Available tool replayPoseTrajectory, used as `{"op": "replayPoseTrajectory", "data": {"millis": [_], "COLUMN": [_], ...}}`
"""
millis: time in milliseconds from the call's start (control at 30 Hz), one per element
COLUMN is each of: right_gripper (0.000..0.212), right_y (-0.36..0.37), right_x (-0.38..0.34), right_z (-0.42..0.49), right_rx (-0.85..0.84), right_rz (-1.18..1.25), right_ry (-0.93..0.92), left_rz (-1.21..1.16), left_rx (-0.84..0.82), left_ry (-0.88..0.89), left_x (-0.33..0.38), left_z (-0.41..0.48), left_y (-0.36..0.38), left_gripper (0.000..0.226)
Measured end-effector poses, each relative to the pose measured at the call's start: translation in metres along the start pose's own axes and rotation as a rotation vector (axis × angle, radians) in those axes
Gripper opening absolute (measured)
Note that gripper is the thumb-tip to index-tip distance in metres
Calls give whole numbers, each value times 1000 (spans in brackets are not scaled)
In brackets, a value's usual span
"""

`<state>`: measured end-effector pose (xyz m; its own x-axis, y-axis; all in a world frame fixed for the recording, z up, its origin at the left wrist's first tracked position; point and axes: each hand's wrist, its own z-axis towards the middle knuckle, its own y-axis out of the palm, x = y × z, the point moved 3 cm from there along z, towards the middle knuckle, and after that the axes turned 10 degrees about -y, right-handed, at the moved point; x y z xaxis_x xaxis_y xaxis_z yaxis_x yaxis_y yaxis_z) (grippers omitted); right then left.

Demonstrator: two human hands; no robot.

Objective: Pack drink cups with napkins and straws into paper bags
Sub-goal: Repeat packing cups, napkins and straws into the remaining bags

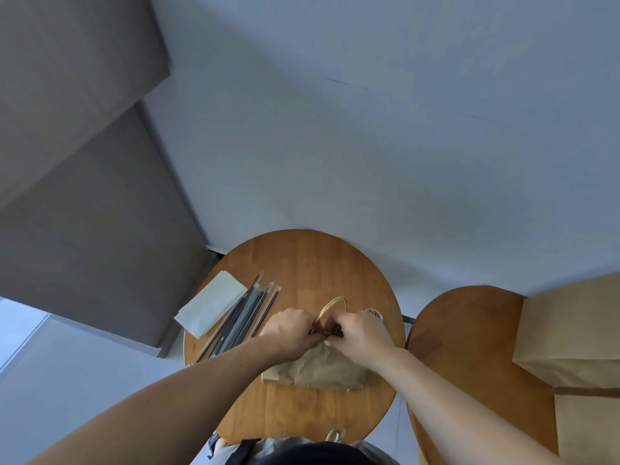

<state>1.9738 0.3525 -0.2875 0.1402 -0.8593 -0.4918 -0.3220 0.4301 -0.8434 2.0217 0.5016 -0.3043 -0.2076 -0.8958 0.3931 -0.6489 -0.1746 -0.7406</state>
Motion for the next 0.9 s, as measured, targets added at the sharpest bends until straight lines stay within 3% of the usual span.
{"op": "replayPoseTrajectory", "data": {"millis": [133, 267, 400, 467, 533, 633, 800, 900], "right_gripper": [13, 14, 45, 49, 45, 36, 35, 28], "right_y": [-9, -20, -4, 12, 26, 36, 43, 46], "right_x": [0, 10, 33, 43, 52, 62, 69, 66], "right_z": [-19, -38, -53, -60, -64, -67, -67, -66], "right_rx": [283, 528, 411, 305, 214, 238, 153, 159], "right_rz": [113, 22, 70, 132, 199, 311, 316, 280], "right_ry": [-136, -177, -26, 54, 139, 250, 380, 425], "left_rz": [-25, -63, -172, -264, -312, -315, -249, -184], "left_rx": [-73, -119, -113, -97, -87, -76, -81, -91], "left_ry": [18, -5, -56, -95, -120, -129, -114, -114], "left_x": [-8, -35, -63, -75, -84, -90, -90, -90], "left_z": [-1, -7, -15, -18, -19, -19, -19, -15], "left_y": [-13, -20, -9, -2, 4, 10, 18, 19], "left_gripper": [34, 57, 65, 58, 42, 25, 37, 32]}}
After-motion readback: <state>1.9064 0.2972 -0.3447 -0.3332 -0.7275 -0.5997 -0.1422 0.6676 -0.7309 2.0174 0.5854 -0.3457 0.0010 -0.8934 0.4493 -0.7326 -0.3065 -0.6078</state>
